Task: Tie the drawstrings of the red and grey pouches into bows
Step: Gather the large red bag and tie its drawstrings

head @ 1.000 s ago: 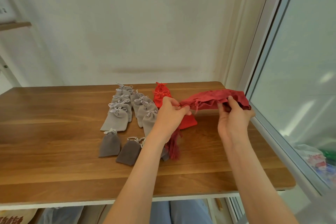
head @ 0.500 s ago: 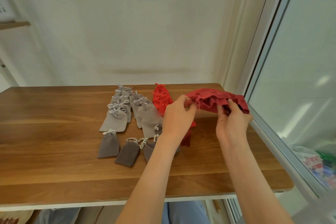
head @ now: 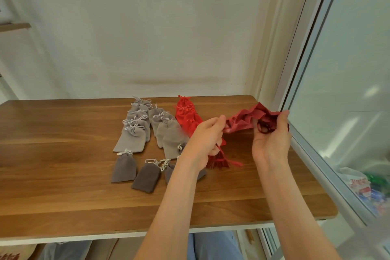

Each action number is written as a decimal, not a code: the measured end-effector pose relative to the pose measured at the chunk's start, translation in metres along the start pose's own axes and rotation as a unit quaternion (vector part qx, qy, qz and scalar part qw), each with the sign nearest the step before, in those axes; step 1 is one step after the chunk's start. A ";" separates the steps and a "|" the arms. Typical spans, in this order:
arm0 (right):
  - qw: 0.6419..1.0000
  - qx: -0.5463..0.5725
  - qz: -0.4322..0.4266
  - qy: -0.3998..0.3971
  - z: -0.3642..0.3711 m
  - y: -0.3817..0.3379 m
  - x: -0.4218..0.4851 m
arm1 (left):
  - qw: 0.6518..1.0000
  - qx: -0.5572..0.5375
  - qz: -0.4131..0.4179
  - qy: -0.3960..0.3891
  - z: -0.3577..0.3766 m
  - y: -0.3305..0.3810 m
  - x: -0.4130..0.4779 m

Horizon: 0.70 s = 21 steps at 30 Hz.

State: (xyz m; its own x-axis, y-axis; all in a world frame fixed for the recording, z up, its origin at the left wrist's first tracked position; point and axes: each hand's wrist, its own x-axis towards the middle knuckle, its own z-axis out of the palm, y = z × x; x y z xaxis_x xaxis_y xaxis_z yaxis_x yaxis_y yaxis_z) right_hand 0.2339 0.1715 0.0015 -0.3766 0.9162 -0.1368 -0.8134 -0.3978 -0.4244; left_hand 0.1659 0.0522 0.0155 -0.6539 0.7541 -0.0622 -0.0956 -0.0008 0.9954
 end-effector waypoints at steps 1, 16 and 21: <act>1.000 -0.020 0.005 0.004 -0.002 -0.001 0.002 | 1.000 -0.005 0.003 0.008 -0.001 0.001 0.001; 0.971 -0.219 0.060 0.068 -0.010 -0.017 -0.002 | 0.957 -0.215 -0.047 0.190 -0.020 -0.001 0.003; 0.977 -0.196 0.057 0.066 -0.016 -0.022 0.010 | 0.901 -0.336 -0.044 0.271 -0.032 -0.005 0.013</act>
State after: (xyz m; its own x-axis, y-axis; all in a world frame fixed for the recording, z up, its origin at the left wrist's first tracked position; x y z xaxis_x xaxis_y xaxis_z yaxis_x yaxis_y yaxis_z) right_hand 0.2554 0.1907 -0.0046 -0.3739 0.8754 -0.3064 -0.5281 -0.4725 -0.7056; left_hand 0.1340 0.0408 0.0070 -0.8744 0.3393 -0.3467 -0.4790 -0.4909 0.7277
